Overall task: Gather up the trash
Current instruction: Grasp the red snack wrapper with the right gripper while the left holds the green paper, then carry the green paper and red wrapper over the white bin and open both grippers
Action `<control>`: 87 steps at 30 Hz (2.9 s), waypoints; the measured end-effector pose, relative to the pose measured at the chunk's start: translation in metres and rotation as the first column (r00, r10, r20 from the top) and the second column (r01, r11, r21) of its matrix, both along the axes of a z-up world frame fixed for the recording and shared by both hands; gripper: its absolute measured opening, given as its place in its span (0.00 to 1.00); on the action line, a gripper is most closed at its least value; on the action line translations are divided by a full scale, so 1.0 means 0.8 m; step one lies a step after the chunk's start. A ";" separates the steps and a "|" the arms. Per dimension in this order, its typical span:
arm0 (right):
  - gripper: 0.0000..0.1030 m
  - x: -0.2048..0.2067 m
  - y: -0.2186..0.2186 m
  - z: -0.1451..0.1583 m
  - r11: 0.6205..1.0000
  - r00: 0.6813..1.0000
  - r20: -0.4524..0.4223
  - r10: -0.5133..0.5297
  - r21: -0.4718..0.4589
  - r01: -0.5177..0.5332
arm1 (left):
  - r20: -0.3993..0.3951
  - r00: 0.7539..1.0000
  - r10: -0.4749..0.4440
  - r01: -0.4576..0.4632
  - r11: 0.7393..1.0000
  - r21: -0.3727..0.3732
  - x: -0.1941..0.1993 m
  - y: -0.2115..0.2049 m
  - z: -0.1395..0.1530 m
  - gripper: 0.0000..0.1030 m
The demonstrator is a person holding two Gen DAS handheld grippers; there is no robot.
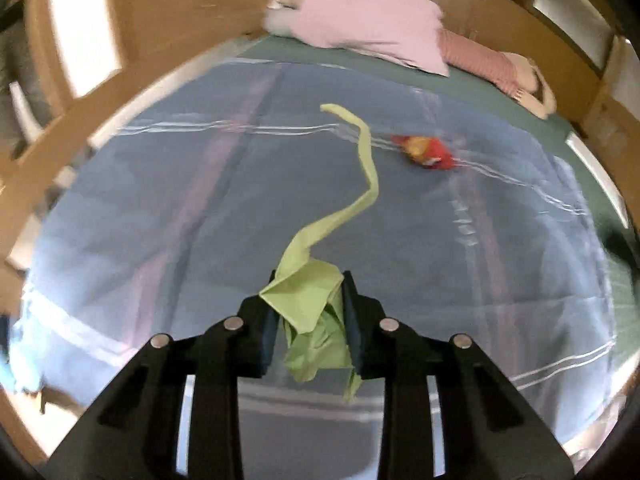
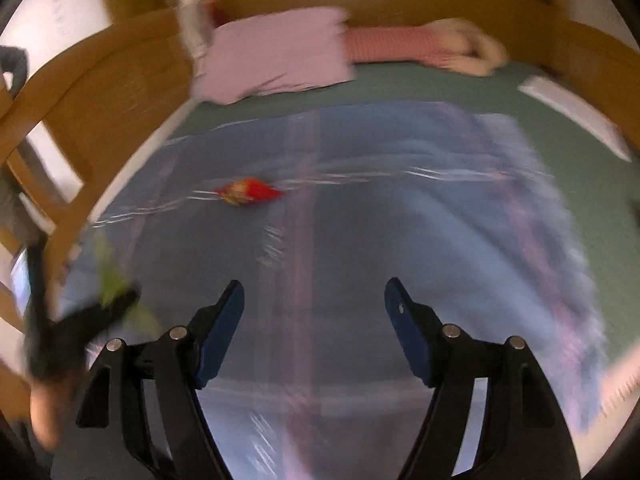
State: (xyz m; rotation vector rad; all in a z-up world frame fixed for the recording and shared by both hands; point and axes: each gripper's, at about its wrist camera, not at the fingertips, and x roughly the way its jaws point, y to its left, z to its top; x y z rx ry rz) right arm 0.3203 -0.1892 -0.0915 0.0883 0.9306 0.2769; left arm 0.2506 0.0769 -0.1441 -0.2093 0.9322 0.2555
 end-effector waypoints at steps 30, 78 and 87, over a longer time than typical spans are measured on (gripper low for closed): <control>0.18 0.048 0.098 -0.047 0.984 0.997 -0.074 0.010 -0.175 -0.023 | 0.037 0.999 -0.037 0.037 0.999 0.026 -0.016 -0.003 -0.006 0.29; 0.61 -0.438 -0.174 0.087 0.917 0.904 0.158 -0.398 0.032 0.398 | 0.073 0.796 -0.600 0.592 0.799 0.107 -0.286 -0.252 0.103 0.30; 0.63 -0.458 -0.230 0.118 0.844 0.816 0.215 -0.537 0.123 0.523 | 0.068 0.661 -0.747 0.745 0.665 0.058 -0.312 -0.294 0.086 0.85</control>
